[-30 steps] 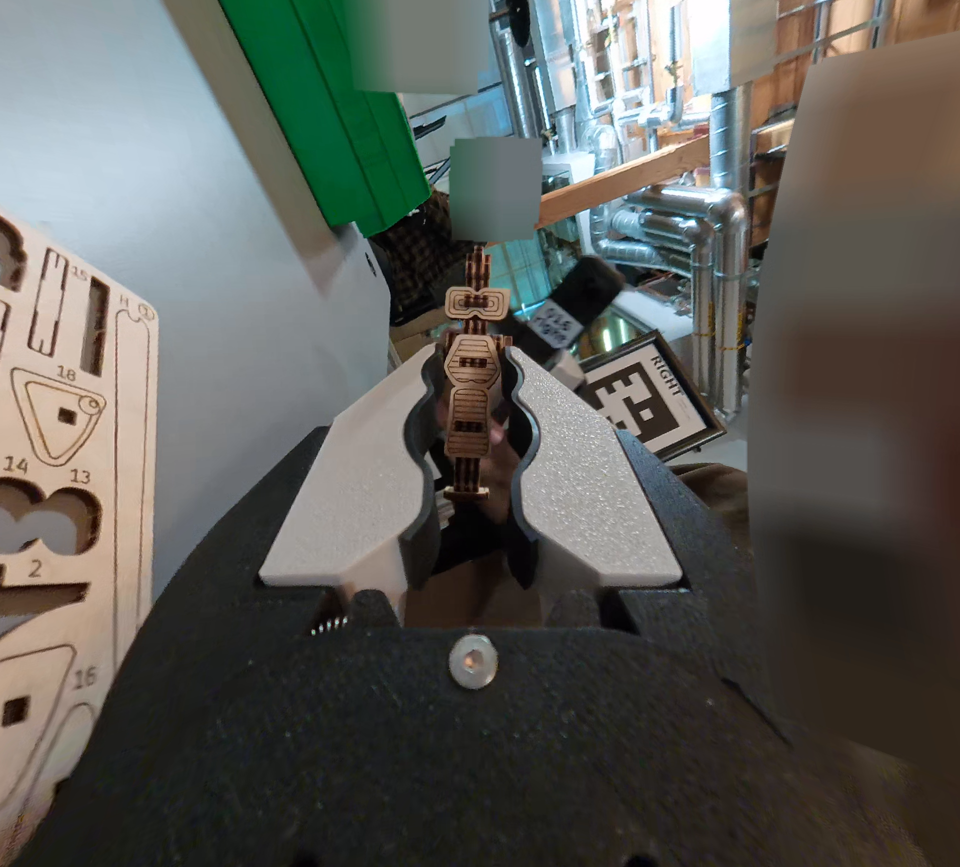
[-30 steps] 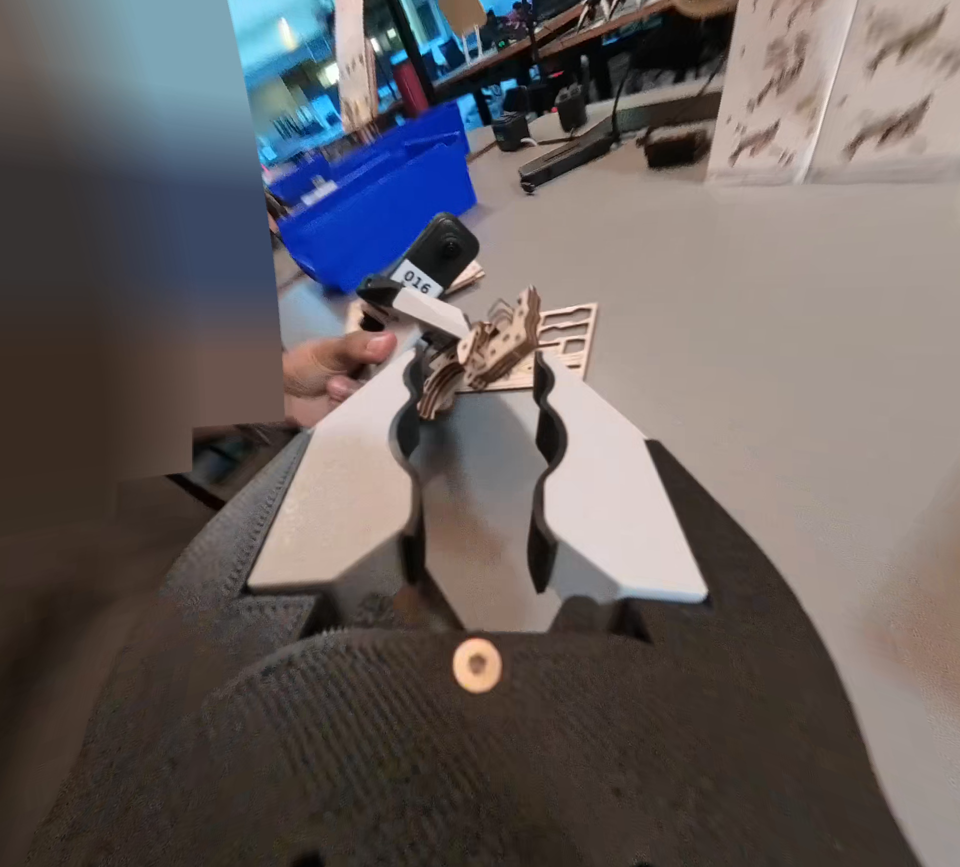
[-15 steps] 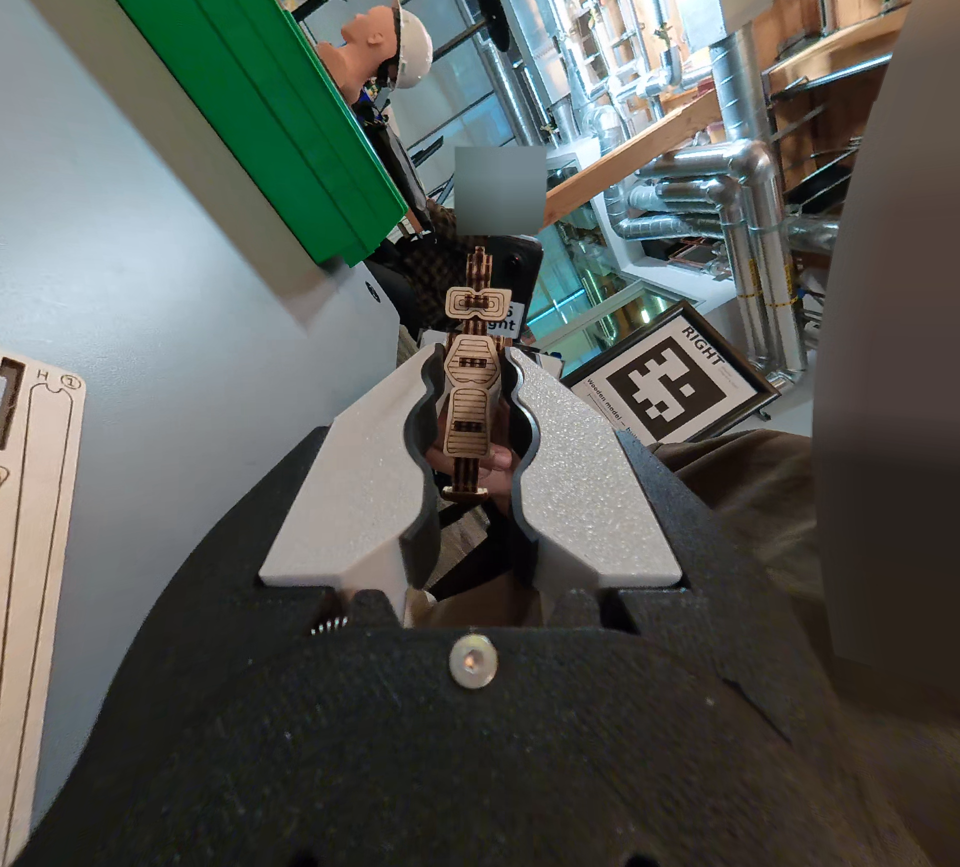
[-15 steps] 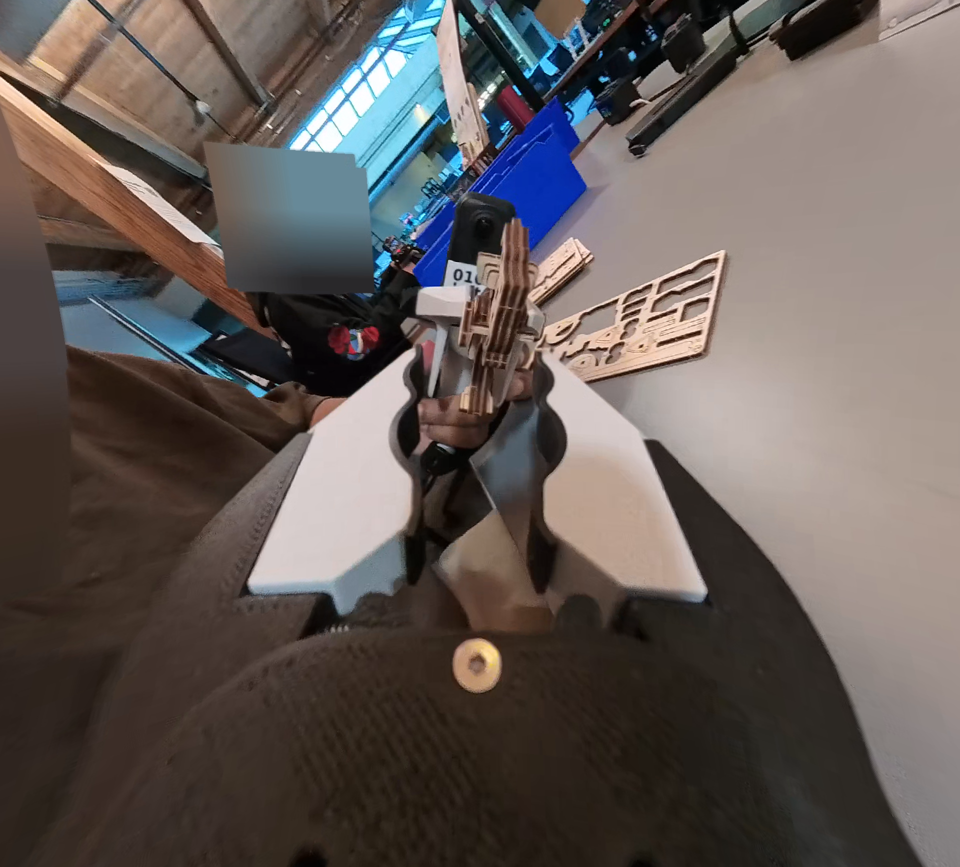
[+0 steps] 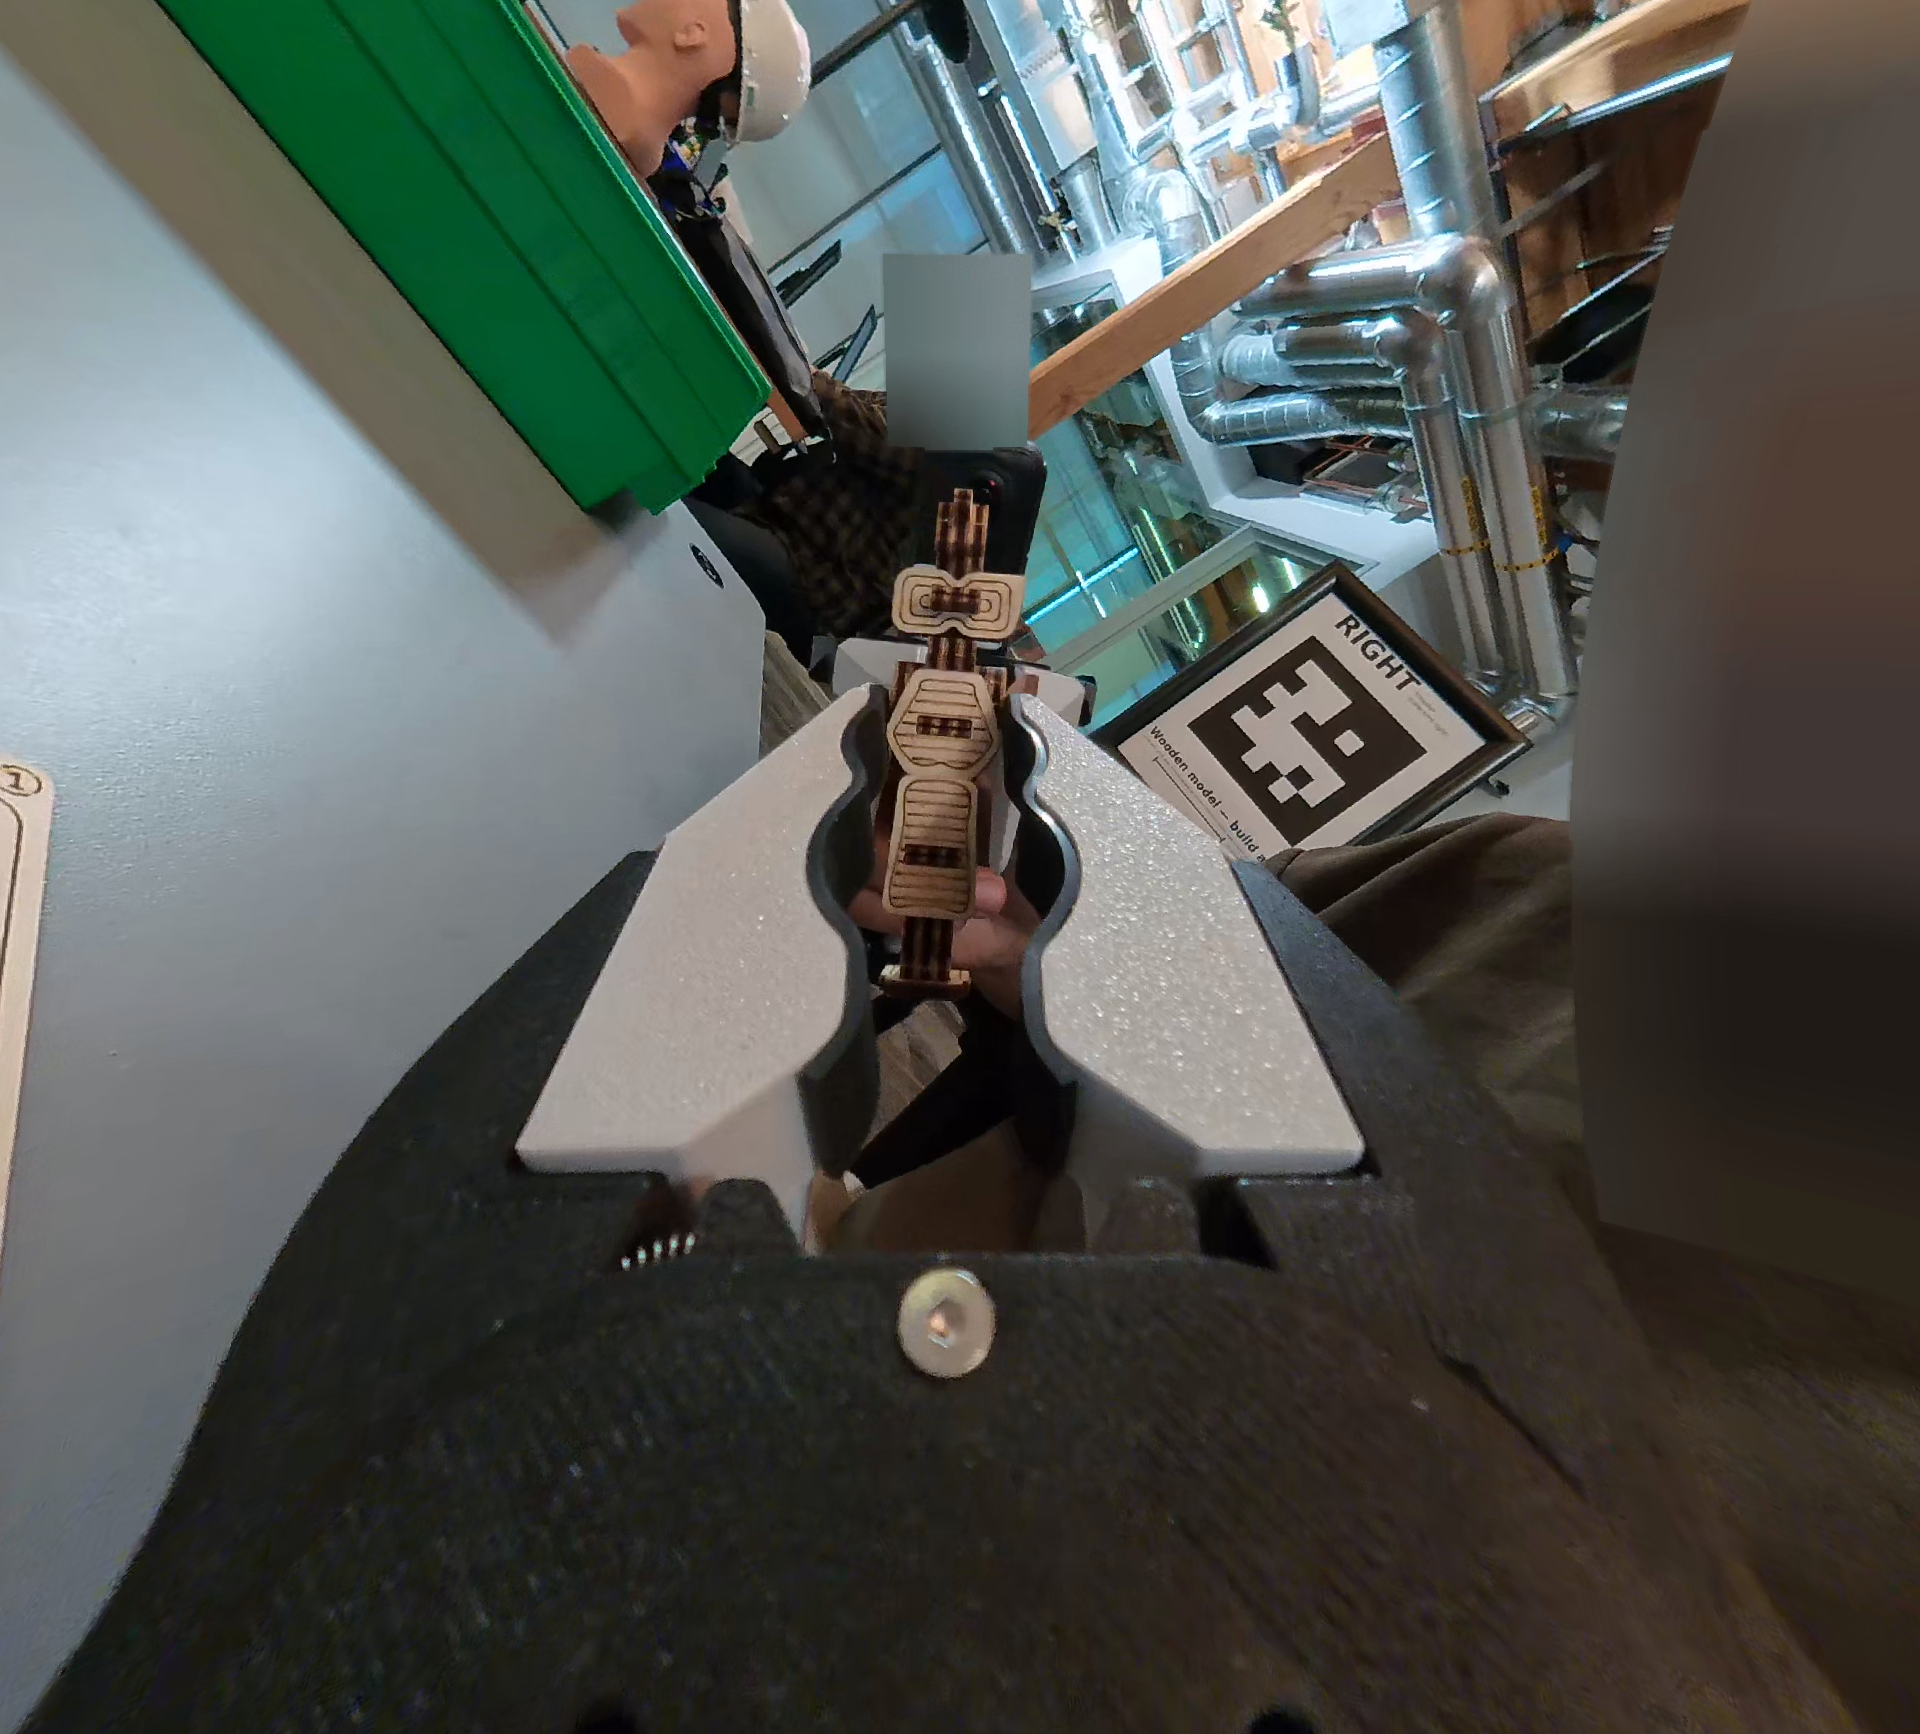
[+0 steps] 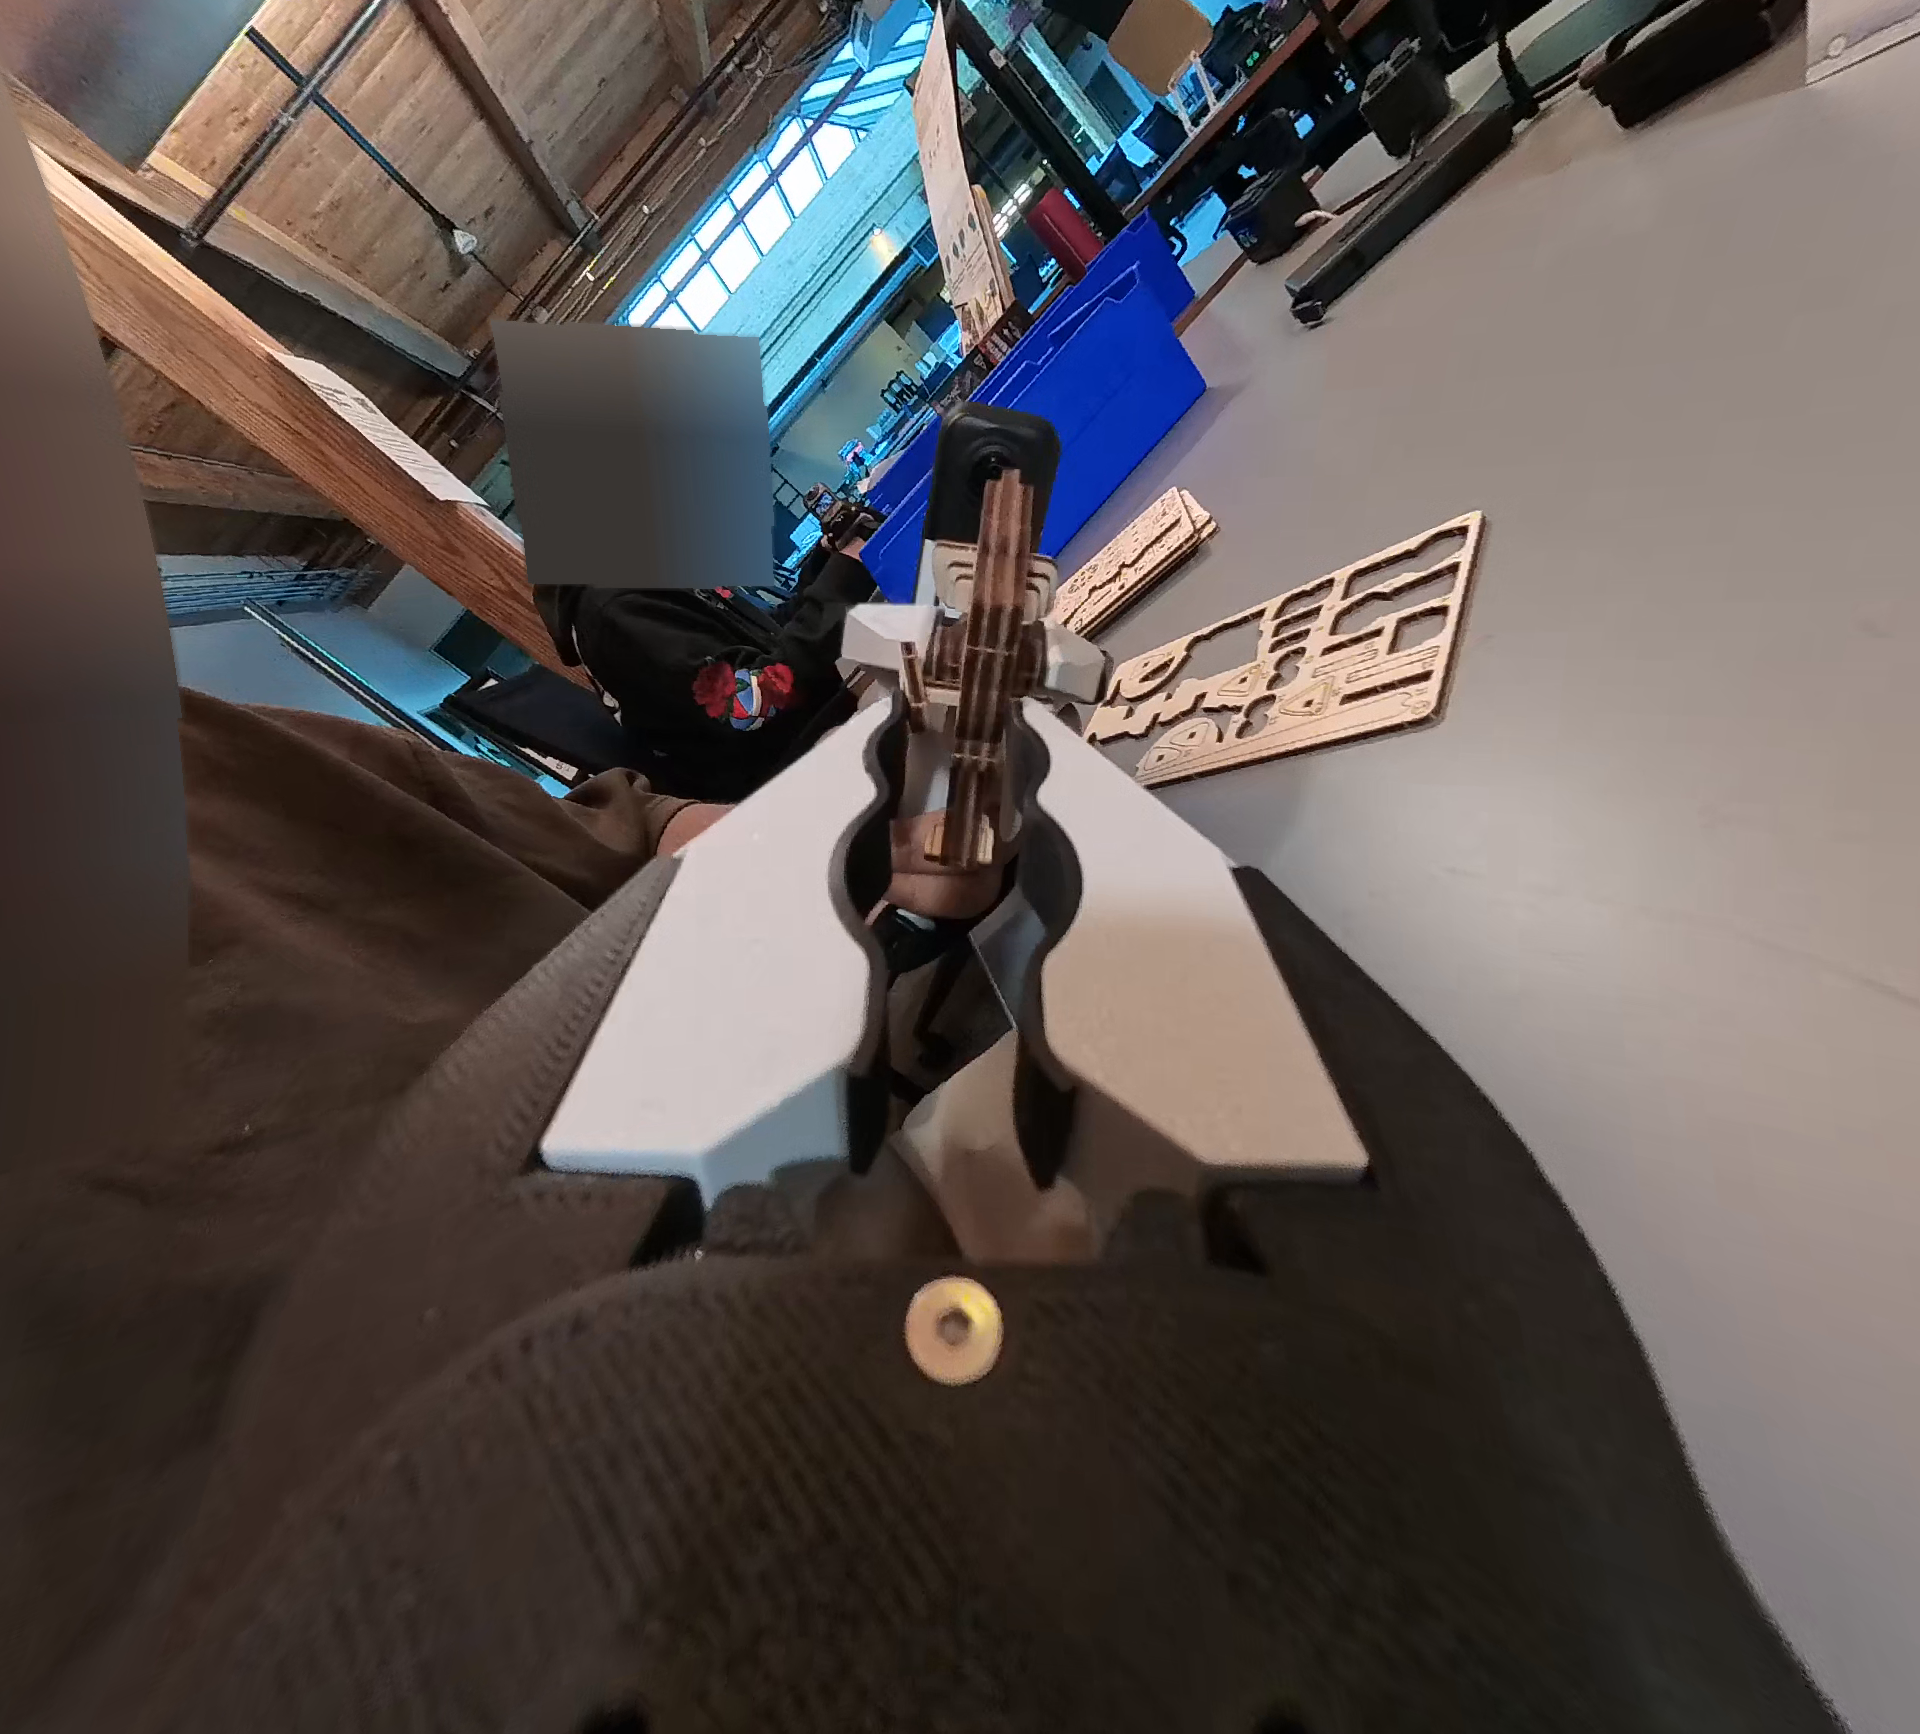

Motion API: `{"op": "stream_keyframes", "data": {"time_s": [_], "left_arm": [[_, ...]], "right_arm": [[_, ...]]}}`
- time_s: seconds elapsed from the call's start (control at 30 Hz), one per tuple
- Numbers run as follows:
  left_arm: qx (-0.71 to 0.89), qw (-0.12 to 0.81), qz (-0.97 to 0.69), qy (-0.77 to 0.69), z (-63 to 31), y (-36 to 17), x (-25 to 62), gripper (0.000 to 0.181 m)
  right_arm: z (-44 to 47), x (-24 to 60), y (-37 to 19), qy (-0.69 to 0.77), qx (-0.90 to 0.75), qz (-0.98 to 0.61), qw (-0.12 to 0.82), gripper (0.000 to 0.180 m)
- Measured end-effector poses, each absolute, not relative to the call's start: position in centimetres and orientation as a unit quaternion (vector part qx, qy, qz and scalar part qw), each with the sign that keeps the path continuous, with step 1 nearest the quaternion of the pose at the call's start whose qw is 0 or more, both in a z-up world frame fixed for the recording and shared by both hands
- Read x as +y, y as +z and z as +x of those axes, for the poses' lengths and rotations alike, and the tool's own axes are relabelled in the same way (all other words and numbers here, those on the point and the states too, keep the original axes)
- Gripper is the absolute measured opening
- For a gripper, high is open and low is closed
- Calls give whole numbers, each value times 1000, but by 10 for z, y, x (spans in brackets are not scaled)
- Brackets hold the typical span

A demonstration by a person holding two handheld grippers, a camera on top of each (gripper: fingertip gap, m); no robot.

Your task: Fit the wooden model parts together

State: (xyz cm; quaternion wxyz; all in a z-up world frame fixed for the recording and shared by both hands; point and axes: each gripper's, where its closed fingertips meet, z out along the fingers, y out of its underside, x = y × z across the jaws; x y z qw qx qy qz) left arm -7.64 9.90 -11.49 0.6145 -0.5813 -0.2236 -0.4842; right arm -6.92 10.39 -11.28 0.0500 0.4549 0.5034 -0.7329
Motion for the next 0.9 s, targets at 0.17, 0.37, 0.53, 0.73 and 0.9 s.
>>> {"op": "stream_keyframes", "data": {"time_s": [0.17, 0.37, 0.53, 0.73, 0.9], "left_arm": [[-200, 599, -605, -485, -66, -119, 102, 31], [-184, 596, -623, -472, -64, -122, 102, 36], [-176, 600, -638, -450, -65, -124, 102, 33], [-156, 612, -641, -437, -64, -118, 100, 29], [-134, 625, -648, -414, -62, -113, 99, 28]], "right_arm": [[-70, 107, -114, -730, 508, 456, 42, 16], [-69, 106, -117, -715, 534, 449, 23, 16], [-67, 102, -118, -697, 569, 436, -11, 16], [-65, 100, -113, -692, 592, 411, -45, 17], [-62, 98, -109, -692, 604, 390, -68, 18]]}}
